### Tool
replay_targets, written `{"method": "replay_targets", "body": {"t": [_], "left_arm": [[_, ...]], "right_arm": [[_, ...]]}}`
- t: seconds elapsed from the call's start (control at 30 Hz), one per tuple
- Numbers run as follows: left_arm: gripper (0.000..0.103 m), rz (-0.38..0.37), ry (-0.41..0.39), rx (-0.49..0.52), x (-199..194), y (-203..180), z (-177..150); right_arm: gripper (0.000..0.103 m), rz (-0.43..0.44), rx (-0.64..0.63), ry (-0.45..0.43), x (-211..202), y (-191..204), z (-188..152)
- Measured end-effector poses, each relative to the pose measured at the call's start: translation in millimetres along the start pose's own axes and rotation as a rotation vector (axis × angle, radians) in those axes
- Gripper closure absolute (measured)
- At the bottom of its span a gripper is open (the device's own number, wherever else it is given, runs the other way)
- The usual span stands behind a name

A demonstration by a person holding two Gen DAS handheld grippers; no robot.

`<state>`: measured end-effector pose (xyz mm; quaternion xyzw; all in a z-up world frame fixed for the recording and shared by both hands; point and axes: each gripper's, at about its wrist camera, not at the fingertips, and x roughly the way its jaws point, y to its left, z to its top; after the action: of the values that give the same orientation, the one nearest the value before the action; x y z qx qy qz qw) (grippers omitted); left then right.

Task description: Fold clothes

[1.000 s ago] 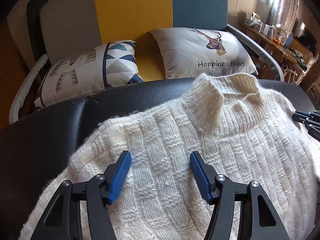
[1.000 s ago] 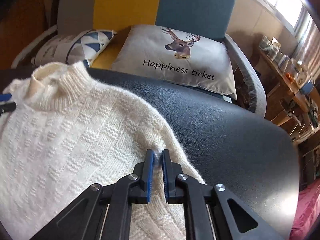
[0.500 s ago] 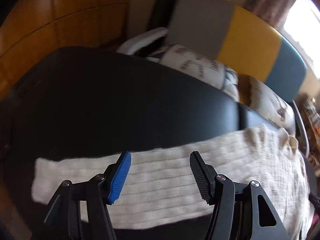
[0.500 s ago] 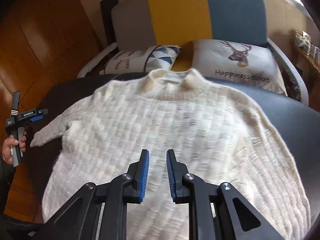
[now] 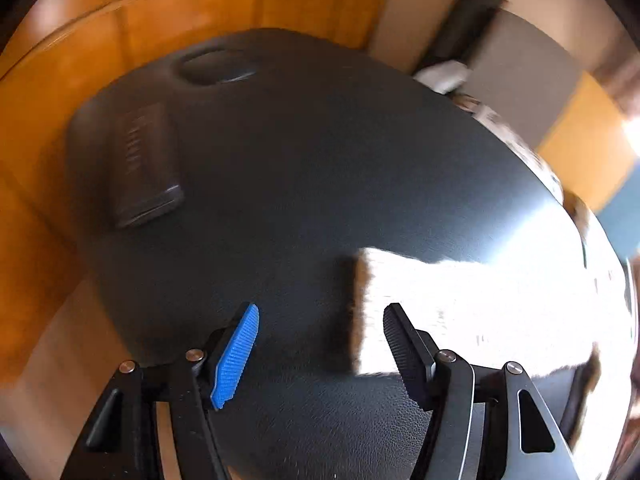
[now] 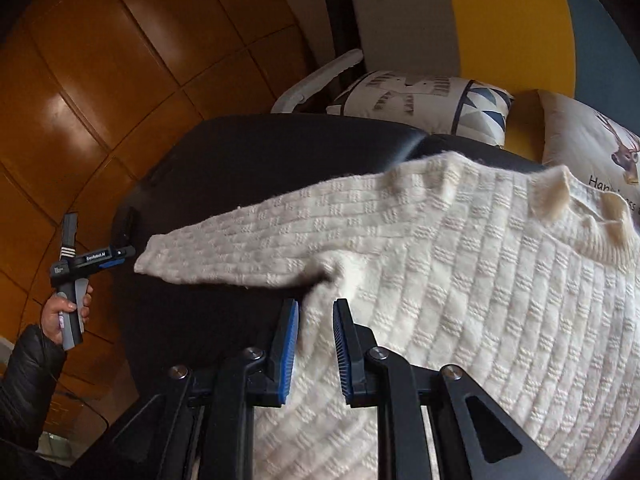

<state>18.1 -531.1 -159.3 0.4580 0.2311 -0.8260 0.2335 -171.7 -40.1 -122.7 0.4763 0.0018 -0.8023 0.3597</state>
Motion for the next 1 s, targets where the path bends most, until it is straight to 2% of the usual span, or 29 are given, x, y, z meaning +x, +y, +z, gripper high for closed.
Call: {"method": "replay_targets", "body": {"t": [0.07, 0.13, 0.2, 0.27, 0.3, 0.33, 0.37, 0.47, 0.57, 0.6, 0.67, 0.73, 0.77, 0.9, 1.0], "left_arm": [[0.026, 0.002, -0.003, 0.084, 6, -9, -3], [0.026, 0.014, 0.001, 0.158, 14, -18, -7], [0.026, 0.014, 0.017, 0.177, 22, -26, -13], [0.028, -0.01, -0.002, 0.186, 23, -29, -21], [0.035, -0.01, -0.018, 0.2, 22, -31, -23], [0.068, -0.01, -0.035, 0.213, 21, -34, -26], [0.094, -0.008, -0.049, 0.223, 20, -36, -29], [0.094, 0.037, -0.121, 0.23, 7, -42, -25], [0.094, 0.057, -0.208, 0.166, -15, -33, -6], [0.094, 0.066, -0.211, 0.146, -15, -29, -1], [0.094, 0.118, -0.183, 0.154, -3, -26, 4], [0.094, 0.171, -0.122, 0.162, 20, -23, 4], [0.094, 0.194, -0.094, 0.155, 32, -21, 4], [0.092, 0.228, -0.092, 0.14, 40, -21, 7], [0.077, 0.218, -0.065, 0.064, 32, -20, 21]], "right_arm": [[0.086, -0.011, 0.0, 0.004, 10, 7, 10], [0.086, -0.014, 0.01, 0.006, 17, 9, 17], [0.086, -0.022, 0.014, 0.012, 23, 11, 23], [0.086, -0.041, 0.008, 0.019, 27, 11, 27], [0.086, -0.052, 0.004, 0.025, 30, 10, 29], [0.086, -0.067, -0.002, 0.029, 32, 8, 30], [0.086, -0.1, -0.003, 0.027, 34, 3, 32], [0.086, -0.19, 0.014, 0.014, 38, -15, 38], [0.086, -0.241, 0.066, -0.007, 35, -43, 45], [0.086, -0.272, 0.075, -0.004, 37, -53, 48], [0.086, -0.315, 0.107, 0.007, 44, -76, 52], [0.086, -0.333, 0.152, 0.054, 59, -98, 52], [0.086, -0.327, 0.155, 0.051, 61, -102, 51], [0.088, -0.297, 0.183, 0.032, 68, -118, 47], [0.088, -0.269, 0.197, 0.022, 64, -123, 47]]}}
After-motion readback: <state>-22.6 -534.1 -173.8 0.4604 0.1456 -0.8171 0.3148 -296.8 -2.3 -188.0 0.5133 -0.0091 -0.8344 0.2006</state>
